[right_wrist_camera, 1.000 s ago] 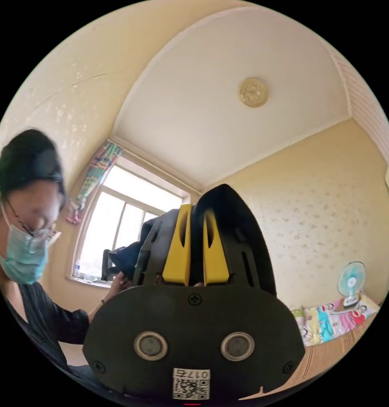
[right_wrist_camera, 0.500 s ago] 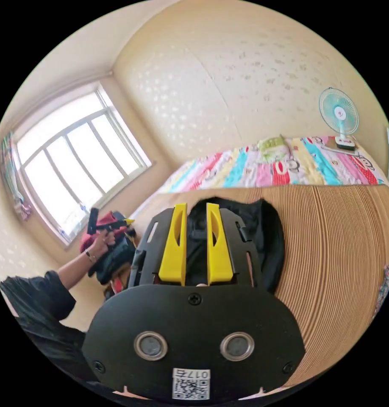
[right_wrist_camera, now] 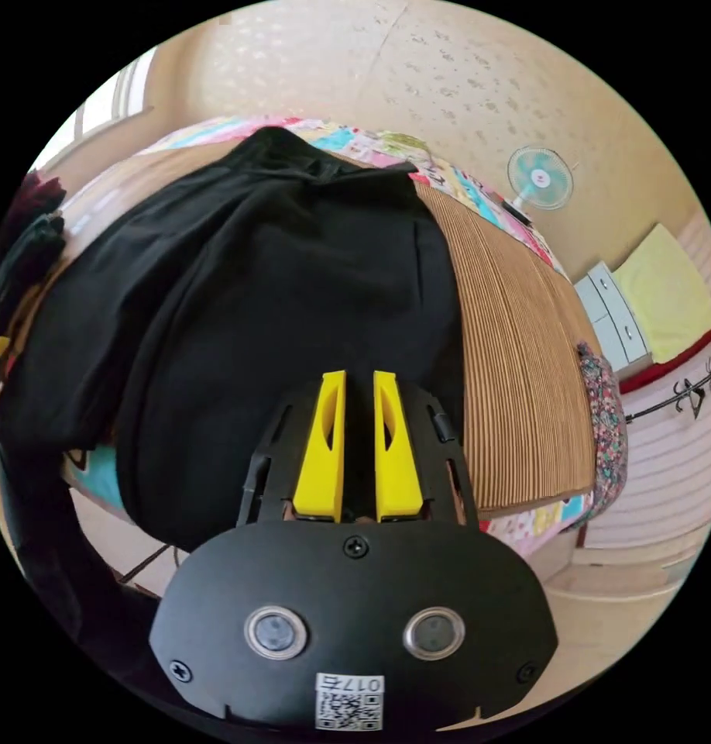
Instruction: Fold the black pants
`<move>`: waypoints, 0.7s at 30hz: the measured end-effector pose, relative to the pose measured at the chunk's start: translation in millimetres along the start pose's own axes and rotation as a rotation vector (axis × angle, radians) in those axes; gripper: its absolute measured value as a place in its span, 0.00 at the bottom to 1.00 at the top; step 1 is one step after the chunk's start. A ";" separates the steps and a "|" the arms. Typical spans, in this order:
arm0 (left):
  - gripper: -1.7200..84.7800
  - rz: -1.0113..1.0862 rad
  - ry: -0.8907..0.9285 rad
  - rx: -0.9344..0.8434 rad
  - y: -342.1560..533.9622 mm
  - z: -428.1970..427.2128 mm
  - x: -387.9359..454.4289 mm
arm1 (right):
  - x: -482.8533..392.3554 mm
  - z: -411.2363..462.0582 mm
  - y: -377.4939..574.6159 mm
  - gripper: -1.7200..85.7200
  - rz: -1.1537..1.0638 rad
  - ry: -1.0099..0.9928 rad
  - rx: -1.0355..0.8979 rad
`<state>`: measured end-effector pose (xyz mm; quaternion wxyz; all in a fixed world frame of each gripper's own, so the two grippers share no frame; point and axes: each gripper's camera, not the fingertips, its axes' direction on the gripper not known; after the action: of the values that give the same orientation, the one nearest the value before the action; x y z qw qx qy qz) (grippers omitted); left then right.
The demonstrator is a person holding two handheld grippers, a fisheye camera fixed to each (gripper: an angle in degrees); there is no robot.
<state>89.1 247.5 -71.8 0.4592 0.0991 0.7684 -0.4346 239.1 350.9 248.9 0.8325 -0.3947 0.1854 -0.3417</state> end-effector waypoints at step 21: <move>0.01 -0.001 -0.059 -0.032 -239.7 164.3 -67.6 | 213.7 99.4 -172.6 0.02 0.236 -0.227 -0.012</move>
<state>96.4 -5.0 87.0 0.4828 0.0788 0.7615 -0.4252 372.7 172.4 437.5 0.8802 -0.4111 0.1370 -0.1935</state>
